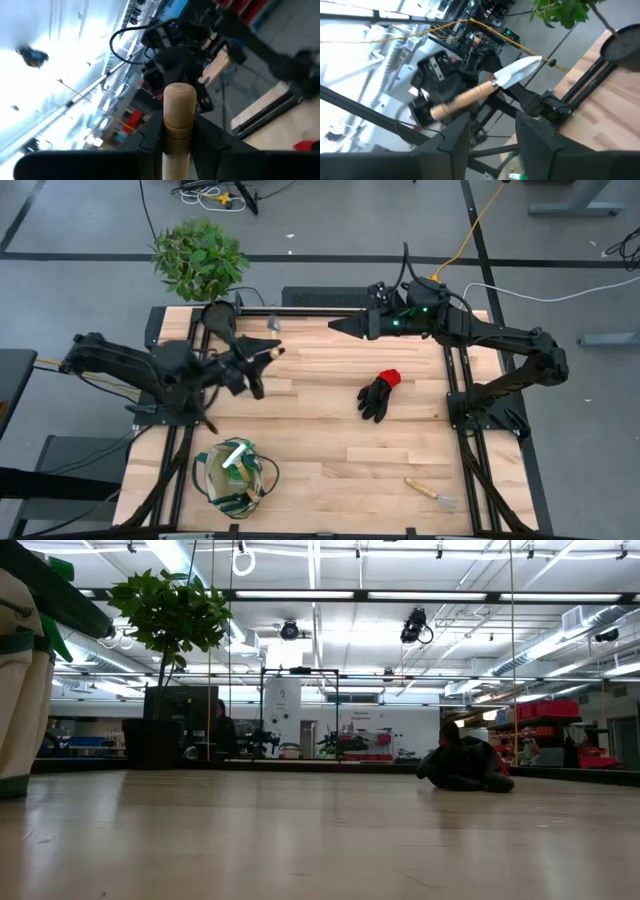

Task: Pick & Place Garden tools in Gardening bag
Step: Put the trowel into the gardening bag

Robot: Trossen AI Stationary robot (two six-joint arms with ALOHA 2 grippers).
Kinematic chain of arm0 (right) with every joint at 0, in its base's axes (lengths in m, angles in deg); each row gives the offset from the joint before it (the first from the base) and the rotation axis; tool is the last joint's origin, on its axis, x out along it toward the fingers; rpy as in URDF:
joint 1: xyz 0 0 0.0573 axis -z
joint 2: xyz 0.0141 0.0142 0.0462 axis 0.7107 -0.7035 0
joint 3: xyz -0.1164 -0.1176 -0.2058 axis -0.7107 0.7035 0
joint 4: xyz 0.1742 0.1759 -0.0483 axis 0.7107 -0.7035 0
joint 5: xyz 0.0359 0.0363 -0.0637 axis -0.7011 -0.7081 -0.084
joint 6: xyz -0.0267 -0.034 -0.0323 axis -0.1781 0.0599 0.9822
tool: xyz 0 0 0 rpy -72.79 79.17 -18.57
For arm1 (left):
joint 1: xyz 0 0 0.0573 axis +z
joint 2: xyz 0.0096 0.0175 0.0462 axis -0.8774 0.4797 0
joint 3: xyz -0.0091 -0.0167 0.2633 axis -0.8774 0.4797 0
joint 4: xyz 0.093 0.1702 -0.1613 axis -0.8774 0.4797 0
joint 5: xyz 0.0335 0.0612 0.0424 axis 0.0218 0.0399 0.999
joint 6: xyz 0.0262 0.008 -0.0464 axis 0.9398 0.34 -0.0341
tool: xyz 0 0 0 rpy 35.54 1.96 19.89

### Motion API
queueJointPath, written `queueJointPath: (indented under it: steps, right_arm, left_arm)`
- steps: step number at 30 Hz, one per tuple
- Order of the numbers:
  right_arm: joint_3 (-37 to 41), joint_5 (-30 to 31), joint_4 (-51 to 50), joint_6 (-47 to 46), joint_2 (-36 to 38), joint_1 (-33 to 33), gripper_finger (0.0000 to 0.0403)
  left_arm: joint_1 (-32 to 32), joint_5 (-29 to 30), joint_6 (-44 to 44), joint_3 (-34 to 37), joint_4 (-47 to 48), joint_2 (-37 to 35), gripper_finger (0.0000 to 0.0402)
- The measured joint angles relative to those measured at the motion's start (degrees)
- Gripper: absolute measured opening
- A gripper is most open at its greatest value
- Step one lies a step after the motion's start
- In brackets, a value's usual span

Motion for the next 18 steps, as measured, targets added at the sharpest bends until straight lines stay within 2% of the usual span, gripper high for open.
queueJointPath:
  steps: [9,18]
  right_arm:
    - [0.00,0.11,-2.89,17.19,0.00,0.00,0.0131]
    - [0.00,4.54,-3.56,36.03,-0.02,-0.09,0.0101]
  left_arm:
    - [-0.11,0.04,-20.98,0.00,10.93,-5.62,0.0077]
    - [-0.08,0.58,-37.36,0.00,18.71,-6.62,0.0076]
